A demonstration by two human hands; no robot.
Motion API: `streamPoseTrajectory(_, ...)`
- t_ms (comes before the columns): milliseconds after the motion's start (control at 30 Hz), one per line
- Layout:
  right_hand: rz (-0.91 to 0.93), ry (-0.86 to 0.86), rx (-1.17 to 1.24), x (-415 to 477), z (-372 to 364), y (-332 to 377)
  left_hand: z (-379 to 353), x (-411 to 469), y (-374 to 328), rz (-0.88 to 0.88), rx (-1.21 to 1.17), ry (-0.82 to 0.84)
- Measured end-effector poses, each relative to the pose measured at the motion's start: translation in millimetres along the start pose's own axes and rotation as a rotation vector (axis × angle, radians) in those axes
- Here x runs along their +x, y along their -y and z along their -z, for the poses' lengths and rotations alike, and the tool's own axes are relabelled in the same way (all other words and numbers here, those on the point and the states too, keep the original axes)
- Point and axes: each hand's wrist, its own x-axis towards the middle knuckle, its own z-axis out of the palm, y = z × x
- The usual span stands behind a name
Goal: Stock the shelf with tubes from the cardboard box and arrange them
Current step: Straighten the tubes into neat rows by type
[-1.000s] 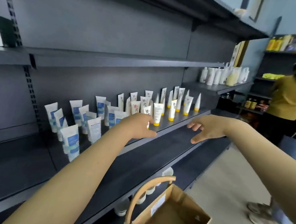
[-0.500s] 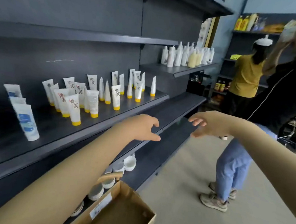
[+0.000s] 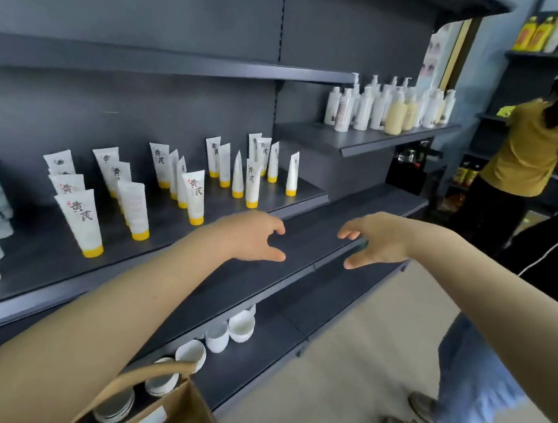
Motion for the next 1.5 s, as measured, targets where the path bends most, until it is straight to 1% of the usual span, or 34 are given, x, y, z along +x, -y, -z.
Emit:
streamPoseTrajectory(100, 0.040, 0.034, -0.049, 44, 12, -17, 8, 37, 25, 0.040, 0.025, -0.018)
streamPoseTrajectory(233, 0.067, 0.006, -0.077, 97, 39, -43, 26, 85, 48, 0.107, -0.012, -0.078)
streamPoseTrajectory(467, 0.110, -0.048, -0.096, 193, 77, -86, 53, 161, 61, 0.161, -0.042, -0.172)
streamPoseTrajectory(633, 0.172, -0.053, -0.133, 272, 91, -119, 66, 214, 74, 0.254, -0.065, -0.236)
streamPoseTrajectory(867, 0.350, -0.094, -0.134, 361, 130, -171, 79, 290, 78, 0.416, -0.141, -0.283)
streamPoseTrajectory(967, 0.430, -0.105, -0.086, 397, 143, -184, 77, 315, 83, 0.476, -0.164, -0.327)
streamPoseTrajectory(1067, 0.484, -0.094, -0.042, 431, 151, -193, 73, 336, 91, 0.519, -0.198, -0.290)
streamPoseTrajectory(1200, 0.533, -0.092, 0.098, 480, 161, -197, 76, 360, 110, 0.574, -0.255, -0.251)
streamPoseTrajectory(1433, 0.558, -0.055, 0.039, 551, 169, -179, 80, 409, 149, 0.578, -0.240, -0.220)
streamPoseTrajectory(1500, 0.574, -0.053, 0.038, 569, 168, -170, 78, 422, 158, 0.570, -0.268, -0.206)
